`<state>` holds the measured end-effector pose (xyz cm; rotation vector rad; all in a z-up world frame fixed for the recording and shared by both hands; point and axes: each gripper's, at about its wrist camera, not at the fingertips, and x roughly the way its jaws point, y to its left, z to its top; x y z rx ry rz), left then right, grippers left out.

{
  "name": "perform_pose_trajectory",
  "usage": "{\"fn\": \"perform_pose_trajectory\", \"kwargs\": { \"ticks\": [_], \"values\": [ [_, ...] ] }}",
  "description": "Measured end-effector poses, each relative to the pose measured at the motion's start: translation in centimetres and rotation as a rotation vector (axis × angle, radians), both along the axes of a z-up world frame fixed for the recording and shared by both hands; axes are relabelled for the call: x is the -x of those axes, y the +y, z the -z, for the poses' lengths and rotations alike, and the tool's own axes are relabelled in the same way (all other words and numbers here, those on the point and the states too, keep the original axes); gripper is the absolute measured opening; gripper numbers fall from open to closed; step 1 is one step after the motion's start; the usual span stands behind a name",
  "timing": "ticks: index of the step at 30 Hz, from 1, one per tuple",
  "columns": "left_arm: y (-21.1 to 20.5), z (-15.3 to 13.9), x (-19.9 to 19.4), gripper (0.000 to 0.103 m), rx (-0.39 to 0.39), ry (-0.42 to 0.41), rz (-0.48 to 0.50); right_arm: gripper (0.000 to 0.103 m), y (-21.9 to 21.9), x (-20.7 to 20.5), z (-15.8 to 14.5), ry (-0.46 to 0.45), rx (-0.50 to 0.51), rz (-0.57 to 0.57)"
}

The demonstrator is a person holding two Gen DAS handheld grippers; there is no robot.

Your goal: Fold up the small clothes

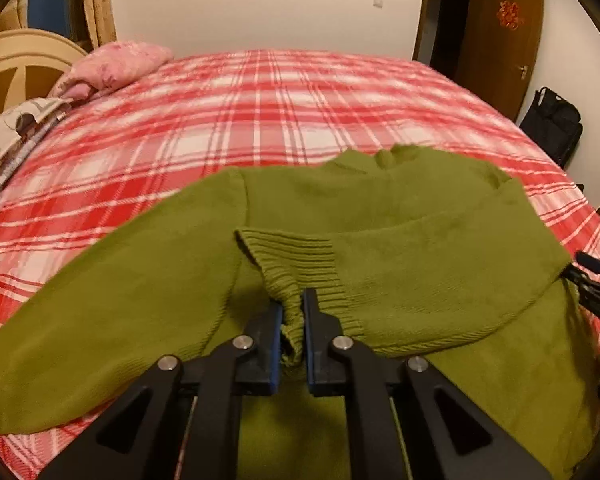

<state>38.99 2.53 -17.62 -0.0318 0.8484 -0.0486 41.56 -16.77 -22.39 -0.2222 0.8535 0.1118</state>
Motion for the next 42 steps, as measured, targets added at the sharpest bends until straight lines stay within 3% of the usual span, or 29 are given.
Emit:
{"fn": "perform_pose_trajectory", "kwargs": {
  "ticks": [1, 3, 5, 11, 16, 18, 20, 21, 23, 25, 29, 32, 36, 42],
  "values": [
    [0.0, -0.3, 0.3, 0.010, 0.000, -0.010, 0.008, 0.042, 0.0, 0.0, 0.0, -0.001, -0.009, -0.003],
    [0.0, -0.5, 0.7, 0.009, 0.002, -0.013, 0.016, 0.025, 0.3, 0.1, 0.1, -0.003, -0.004, -0.021],
    [0.0, -0.3, 0.5, 0.009, 0.010, -0.008, 0.013, 0.021, 0.7, 0.2, 0.1, -0.003, 0.013, -0.021],
    [-0.3, 2.4, -0.4, 0.015, -0.034, 0.051, 0.001, 0.019, 0.7, 0.2, 0.7, 0.041, 0.031, -0.008],
    [0.2, 2.2, 1.1, 0.026, -0.042, 0.029, 0.001, 0.020, 0.0, 0.9, 0.0, 0.055, 0.011, -0.007],
    [0.8, 1.9, 1.5, 0.036, -0.026, 0.024, -0.007, 0.030, -0.2, 1.2, -0.4, 0.058, 0.012, 0.008],
    [1.2, 1.4, 2.0, 0.044, -0.029, 0.005, -0.017, 0.057, -0.1, 1.8, -1.3, 0.029, 0.025, 0.020],
    [1.3, 1.3, 2.3, 0.053, -0.044, -0.006, -0.025, 0.062, 0.3, 2.2, -2.2, 0.005, 0.022, 0.016],
    [1.6, 1.0, 2.7, 0.062, -0.062, -0.026, -0.037, 0.062, 1.4, 2.5, -3.3, -0.015, -0.002, -0.022],
    [2.2, 0.8, 3.0, 0.063, -0.070, -0.026, -0.054, 0.062, 3.5, 2.6, -4.4, -0.027, -0.028, -0.072],
    [3.8, 0.3, 4.3, 0.075, -0.078, -0.035, -0.089, 0.062, 7.5, 1.4, -4.4, 0.011, -0.104, -0.160],
    [5.1, 0.2, 5.1, 0.077, -0.120, -0.034, -0.109, 0.062, 9.4, -0.2, -2.8, 0.032, -0.088, -0.154],
    [7.3, 0.1, 6.3, 0.077, -0.164, -0.025, -0.145, 0.062, 9.3, -1.4, 0.8, 0.140, -0.079, -0.125],
    [11.8, 0.1, 8.8, 0.082, -0.208, -0.017, -0.237, 0.063, 11.0, 0.0, -1.0, 0.117, -0.001, -0.152]
  ]
}}
